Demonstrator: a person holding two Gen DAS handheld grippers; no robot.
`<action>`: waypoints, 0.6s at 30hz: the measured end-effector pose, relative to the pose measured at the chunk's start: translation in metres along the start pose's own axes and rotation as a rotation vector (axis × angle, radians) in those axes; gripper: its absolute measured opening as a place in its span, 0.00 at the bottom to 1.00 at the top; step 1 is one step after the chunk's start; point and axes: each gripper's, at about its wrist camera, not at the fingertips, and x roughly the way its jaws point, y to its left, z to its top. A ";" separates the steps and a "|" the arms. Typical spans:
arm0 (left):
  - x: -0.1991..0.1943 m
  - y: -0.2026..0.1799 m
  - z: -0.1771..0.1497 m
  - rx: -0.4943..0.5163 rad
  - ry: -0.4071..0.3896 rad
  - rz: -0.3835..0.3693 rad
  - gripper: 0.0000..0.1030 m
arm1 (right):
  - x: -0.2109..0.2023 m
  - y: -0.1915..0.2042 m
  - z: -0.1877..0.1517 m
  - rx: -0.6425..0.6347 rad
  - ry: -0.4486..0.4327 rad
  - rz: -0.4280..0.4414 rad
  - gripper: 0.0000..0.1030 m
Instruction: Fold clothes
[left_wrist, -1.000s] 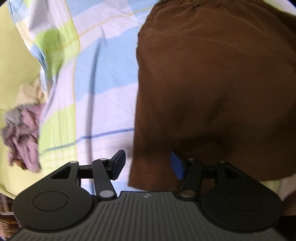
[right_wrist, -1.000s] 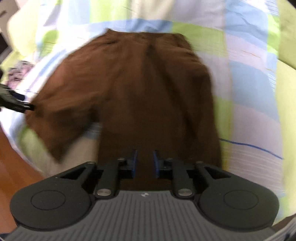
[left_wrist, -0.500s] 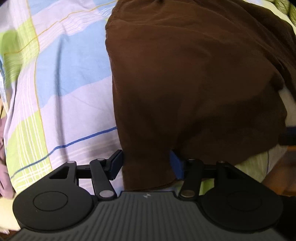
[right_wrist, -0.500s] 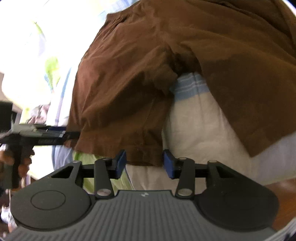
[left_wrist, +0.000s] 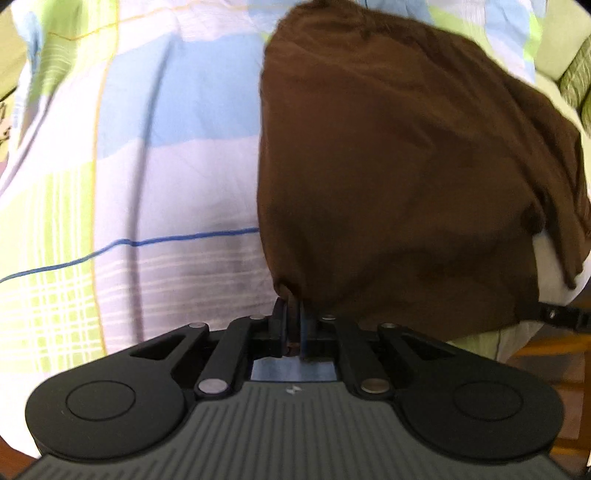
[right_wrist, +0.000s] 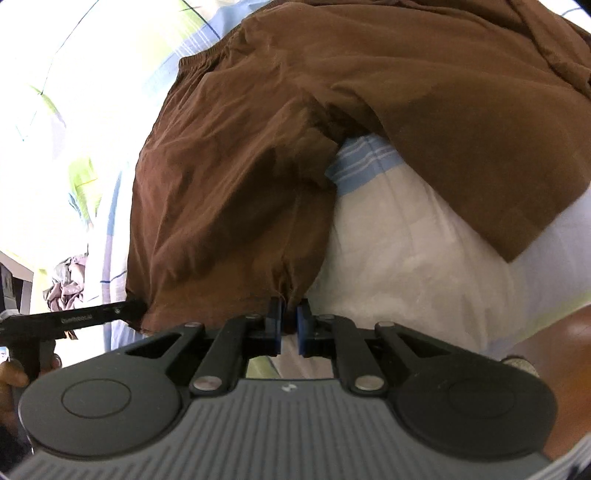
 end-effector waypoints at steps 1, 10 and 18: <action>-0.006 -0.002 -0.004 0.022 -0.018 0.029 0.03 | -0.002 0.003 -0.002 -0.007 0.007 0.009 0.06; -0.032 -0.033 -0.008 0.170 -0.045 0.184 0.07 | 0.006 0.024 -0.029 -0.031 0.089 0.081 0.05; -0.016 -0.067 -0.015 0.204 0.065 0.395 0.49 | -0.004 0.021 -0.007 -0.165 0.259 0.048 0.41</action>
